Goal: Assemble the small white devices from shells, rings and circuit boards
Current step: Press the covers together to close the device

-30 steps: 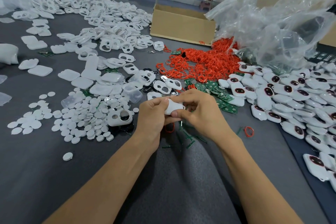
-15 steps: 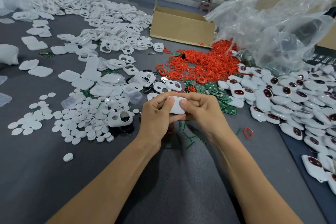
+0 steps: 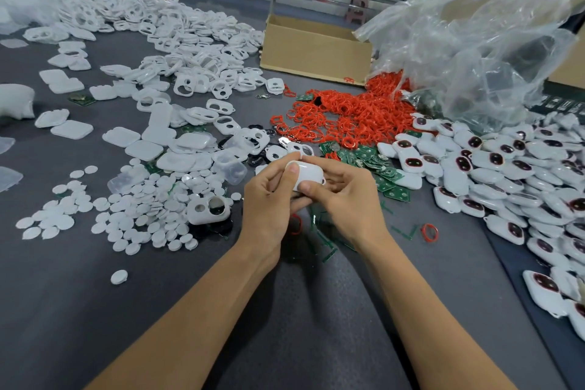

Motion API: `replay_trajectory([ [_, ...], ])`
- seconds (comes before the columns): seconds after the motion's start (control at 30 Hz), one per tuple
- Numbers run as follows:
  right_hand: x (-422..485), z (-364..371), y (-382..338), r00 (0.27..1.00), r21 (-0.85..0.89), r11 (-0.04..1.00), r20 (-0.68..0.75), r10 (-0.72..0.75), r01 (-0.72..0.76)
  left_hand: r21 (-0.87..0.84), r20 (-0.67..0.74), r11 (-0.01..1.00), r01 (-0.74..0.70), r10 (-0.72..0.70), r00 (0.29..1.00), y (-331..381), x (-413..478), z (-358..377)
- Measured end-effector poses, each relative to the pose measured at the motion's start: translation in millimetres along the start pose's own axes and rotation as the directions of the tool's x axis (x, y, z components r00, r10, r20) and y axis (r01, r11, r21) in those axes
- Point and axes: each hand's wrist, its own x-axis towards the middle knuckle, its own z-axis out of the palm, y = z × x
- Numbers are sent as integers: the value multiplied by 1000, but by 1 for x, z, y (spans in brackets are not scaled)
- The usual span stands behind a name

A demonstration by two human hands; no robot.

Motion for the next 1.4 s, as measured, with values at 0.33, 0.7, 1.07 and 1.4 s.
replay_trajectory([
  [0.33, -5, 1, -1, 976, -222, 954, -30, -214, 203, -192, 6, 979, 62, -62, 998, 5, 7, -4],
  [0.7, 1, -9, 4, 954, 223, 946, 240, 181, -235, 156, 119, 987, -39, 20, 993, 10, -3, 0],
  [1.07, 0, -9, -2, 955, 231, 939, 212, 208, -256, 184, 207, 979, -91, 52, 977, 8, -5, -2],
  [1.4, -6, 2, -4, 999, -93, 996, 39, -7, 10, 125, 79, 987, -102, 93, 992, 7, -3, -2],
])
